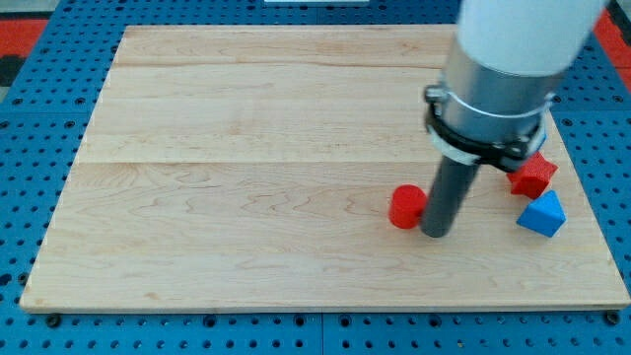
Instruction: Drag the red star into the red circle
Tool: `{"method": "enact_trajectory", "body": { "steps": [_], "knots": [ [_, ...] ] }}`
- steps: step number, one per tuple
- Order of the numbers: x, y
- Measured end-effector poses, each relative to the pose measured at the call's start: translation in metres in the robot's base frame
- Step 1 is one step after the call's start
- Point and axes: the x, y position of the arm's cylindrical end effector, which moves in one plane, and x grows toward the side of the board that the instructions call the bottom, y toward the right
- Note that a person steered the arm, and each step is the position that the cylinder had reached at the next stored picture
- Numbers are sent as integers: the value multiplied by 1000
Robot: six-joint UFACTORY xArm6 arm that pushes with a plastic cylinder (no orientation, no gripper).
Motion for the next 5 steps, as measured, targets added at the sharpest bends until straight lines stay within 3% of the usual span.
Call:
{"method": "enact_trajectory", "body": {
  "steps": [2, 3, 5],
  "knots": [
    [-34, -78],
    [-35, -74],
    [6, 55]
  ]
}}
